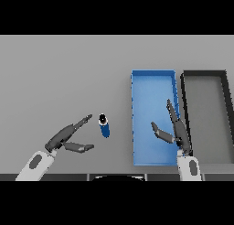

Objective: Pick up the blue pipe and place it into the blue bin.

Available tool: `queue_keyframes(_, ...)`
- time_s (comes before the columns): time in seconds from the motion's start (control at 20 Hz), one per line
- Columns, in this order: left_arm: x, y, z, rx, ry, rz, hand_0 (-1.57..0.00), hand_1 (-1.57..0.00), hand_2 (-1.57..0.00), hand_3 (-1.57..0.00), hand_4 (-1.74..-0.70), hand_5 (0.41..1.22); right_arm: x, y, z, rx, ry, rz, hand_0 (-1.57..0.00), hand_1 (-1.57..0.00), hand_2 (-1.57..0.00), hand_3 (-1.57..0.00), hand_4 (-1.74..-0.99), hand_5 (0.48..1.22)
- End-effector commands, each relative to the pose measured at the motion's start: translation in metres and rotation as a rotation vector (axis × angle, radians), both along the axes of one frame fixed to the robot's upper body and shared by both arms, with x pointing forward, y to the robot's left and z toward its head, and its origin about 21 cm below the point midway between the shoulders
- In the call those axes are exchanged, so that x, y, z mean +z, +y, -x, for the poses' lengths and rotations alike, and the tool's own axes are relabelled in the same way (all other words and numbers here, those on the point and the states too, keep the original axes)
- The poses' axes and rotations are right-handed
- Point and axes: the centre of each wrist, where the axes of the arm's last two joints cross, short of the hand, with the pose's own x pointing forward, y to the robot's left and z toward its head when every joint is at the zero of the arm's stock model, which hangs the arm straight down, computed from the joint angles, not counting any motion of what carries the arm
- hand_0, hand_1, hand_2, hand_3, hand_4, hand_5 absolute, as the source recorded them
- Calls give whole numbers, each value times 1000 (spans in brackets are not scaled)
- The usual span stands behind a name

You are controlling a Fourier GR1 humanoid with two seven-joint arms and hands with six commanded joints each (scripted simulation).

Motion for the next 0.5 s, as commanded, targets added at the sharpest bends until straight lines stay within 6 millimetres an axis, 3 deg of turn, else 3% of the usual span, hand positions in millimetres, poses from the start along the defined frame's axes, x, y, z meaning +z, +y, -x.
queue_keyframes(0.0, -1, -4, -2, -8, 5, 5, 1, 1, 1, 1, -1109, 447, -1, 1, 3, 7, -1, -5, 1, 1, 1, 1, -1263, 617)
queue_keyframes(0.45, -29, -54, -24, -62, 86, 34, 1, 1, 1, 1, -1117, 448, -2, 0, 3, -14, 16, -19, 1, 1, 1, 1, -1274, 605)
